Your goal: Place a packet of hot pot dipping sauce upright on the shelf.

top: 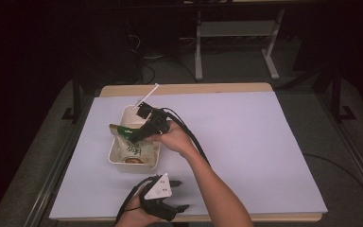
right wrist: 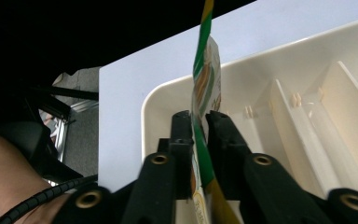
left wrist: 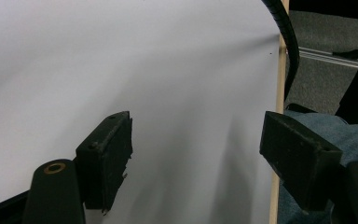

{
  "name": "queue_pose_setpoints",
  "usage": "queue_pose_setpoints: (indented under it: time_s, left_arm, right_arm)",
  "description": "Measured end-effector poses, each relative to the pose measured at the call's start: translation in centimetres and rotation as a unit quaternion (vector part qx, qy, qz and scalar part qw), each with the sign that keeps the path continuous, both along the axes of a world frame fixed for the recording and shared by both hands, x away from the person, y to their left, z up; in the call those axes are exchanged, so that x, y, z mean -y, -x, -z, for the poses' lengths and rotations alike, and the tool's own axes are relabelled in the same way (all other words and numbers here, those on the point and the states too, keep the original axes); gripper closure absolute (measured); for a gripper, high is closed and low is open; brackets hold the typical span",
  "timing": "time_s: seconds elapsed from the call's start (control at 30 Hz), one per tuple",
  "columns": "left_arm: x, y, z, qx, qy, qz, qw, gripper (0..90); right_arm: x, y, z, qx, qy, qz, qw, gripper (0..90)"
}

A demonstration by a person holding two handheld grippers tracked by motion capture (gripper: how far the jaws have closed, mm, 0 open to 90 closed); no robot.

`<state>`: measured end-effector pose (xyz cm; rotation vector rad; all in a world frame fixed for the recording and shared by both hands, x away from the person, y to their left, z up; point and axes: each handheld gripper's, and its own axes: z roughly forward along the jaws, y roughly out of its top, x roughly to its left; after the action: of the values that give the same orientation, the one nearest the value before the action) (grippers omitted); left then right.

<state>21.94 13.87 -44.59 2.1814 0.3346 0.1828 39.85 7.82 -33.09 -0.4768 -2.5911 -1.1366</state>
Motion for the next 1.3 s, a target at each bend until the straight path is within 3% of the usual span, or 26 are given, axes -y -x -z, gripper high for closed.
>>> queue_pose_setpoints:
  time_s: [0.2,0.53,1.3]
  left_arm:
    - [-0.1,-0.1,0.0,0.000,0.000,-0.002,1.0000,24.8]
    - [-0.1,-0.2,0.1,-0.001,0.000,-0.005,1.0000,24.8]
    - [-0.4,-0.4,0.2,-0.004,-0.001,-0.015,0.9999,25.0]
  right_arm:
    - [0.8,-0.2,0.1,0.007,0.009,0.022,0.9997,61.7]
    - [2.6,-0.5,0.0,0.006,0.012,0.053,0.9985,49.0]
    - [6.7,-0.7,0.4,0.001,0.002,0.091,0.9958,40.0]
